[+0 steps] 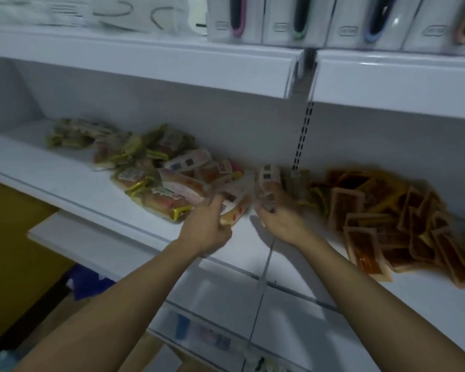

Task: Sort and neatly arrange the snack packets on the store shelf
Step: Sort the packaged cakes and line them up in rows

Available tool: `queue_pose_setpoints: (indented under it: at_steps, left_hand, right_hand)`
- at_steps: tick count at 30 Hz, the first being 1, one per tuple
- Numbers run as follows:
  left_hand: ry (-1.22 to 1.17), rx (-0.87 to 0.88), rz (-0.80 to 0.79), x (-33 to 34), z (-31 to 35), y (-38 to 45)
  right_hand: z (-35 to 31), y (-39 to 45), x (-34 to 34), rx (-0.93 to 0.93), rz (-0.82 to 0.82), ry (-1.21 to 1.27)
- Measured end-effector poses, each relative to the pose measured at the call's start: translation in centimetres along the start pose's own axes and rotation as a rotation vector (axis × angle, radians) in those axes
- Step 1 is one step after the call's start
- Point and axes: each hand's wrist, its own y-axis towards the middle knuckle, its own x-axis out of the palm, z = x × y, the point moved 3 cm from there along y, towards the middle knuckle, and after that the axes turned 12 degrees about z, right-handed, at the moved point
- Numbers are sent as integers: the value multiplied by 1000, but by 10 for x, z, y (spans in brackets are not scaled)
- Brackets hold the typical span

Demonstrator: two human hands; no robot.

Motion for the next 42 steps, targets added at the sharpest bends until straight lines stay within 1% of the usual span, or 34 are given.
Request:
queue_pose_setpoints:
  at_steps: [2,3,4,5,7,9,11,12,14,15,16,18,19,21,22,23,25,26,27,28,29,30,31,32,34,35,38,40,42]
  left_hand:
    - [-91,131,23,-7,-11,14]
    - [-136,219,8,-15,-15,23]
    - [-183,291,-23,-23,-23,32]
    - [-231,329,-73,-34,-32,42]
    - [-269,320,-204,-53,-61,62]
    - [-119,309,-305,-64,-102,76]
    - [59,394,-373,-67,-141,84]
    - [121,440,-383,-66,-155,87]
    - [201,463,-339,-61,-172,93]
    - [227,464,-306,-61,-177,97]
    - [243,459,-283,-61,-180,100]
    - [238,459,-255,-63,-186,105]
    - [219,458,-245,-65,-189,106]
    - [179,446,-234,-68,-192,107]
    - [172,440,-236,-68,-192,106]
    - [175,441,-237,-69,-191,104]
    - [202,495,-233,-67,-184,101]
    - [222,535,-240,-65,-179,98]
    - [236,567,-252,-63,-172,96]
    - [236,581,-267,-60,-164,94]
    - [225,585,-275,-56,-156,93]
    - [206,590,-279,-52,-147,92]
    - [183,600,-269,-46,-137,91]
    - [161,618,-236,-41,-128,90]
    - [154,663,-138,-27,-110,89]
    - [166,666,-110,-20,-103,90]
    - [213,632,-108,-1,-91,93]
    - [228,658,-33,2,-88,95]
    - [214,692,61,0,-90,95]
  right_hand:
    - [-14,14,20,198,-6,205]
    - [-21,19,30,283,-2,324]
    - [-29,24,39,323,27,419]
    - [-37,30,46,308,86,453]
    - [-48,44,56,267,238,474]
    - [-51,62,64,321,366,491]
    - [-48,79,68,379,466,491]
    - [-43,86,72,418,483,497]
    - [-34,94,80,488,453,439]
    - [-29,96,85,497,440,368]
    - [-28,94,88,494,435,264]
    - [-29,89,90,443,446,-46]
    - [-34,85,90,424,480,-144]
    - [-41,78,89,326,543,-216]
    - [-45,75,90,235,548,-262]
    - [-49,72,90,153,528,-317]
    - [-50,69,90,21,504,-423]
    - [-49,70,84,5,525,-477]
    - [-46,70,73,42,594,-526]
    - [-40,71,59,118,656,-528]
    - [-32,71,45,234,665,-486]
    - [-24,71,34,346,630,-416]
    - [-14,70,28,425,554,-382]
    - [-6,71,26,456,460,-384]
    - [2,71,31,447,312,-465]
    - [5,74,34,412,300,-509]
    - [0,85,38,195,323,-557]
    - [-1,88,40,170,334,-514]
    - [3,84,45,187,360,-472]
